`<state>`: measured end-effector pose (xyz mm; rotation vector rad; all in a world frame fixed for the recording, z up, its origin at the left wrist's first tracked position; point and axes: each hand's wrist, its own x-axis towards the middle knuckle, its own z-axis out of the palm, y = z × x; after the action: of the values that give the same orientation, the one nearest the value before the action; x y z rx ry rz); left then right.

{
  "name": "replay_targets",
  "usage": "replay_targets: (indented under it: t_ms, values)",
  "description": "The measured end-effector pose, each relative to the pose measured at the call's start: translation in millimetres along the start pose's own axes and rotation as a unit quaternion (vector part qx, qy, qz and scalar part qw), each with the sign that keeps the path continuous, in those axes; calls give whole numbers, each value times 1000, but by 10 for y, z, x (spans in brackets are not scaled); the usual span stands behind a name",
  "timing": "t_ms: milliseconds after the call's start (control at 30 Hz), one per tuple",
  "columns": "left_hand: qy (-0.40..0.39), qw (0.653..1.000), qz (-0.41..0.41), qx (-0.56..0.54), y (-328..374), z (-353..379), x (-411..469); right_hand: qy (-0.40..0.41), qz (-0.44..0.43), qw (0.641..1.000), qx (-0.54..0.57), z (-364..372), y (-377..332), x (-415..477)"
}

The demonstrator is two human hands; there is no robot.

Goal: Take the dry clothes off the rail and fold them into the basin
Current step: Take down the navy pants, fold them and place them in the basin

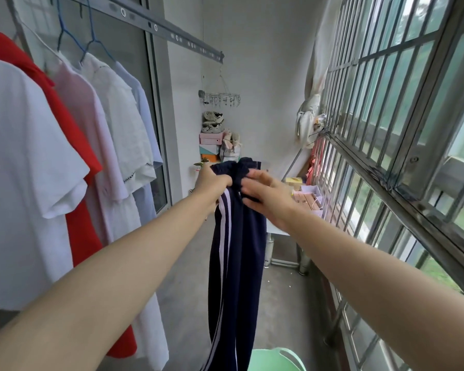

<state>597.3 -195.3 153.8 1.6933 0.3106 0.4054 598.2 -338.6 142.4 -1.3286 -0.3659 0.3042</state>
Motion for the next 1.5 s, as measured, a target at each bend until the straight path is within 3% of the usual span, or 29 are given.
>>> replay_targets:
  t_ms: [167,333,600,833,967,1133,1500]
  values:
    - [105,990,-46,-87,44,-56,3,-19,95,988,-123,-57,476,-141]
    - [136,973,-55,-176,266,13,-26,-63,130,956,-257,26,814,-93]
    - [87,961,-86,-250,770,-23,-204,70,81,959,-261,269,1058,-67]
    - [143,931,-105,-320,909,-121,-34,135,82,945,-286,199,1189,-25]
    - [176,938,-88,-284,748,-180,19,133,99,939,-301,80,1232,-15]
    - [203,919,-117,-317,546,-273,145,134,103,917,-362,-327,1249,-156]
    - [201,954,-69,-211,345,-1,146,144,169,899,-377,-801,1666,-437]
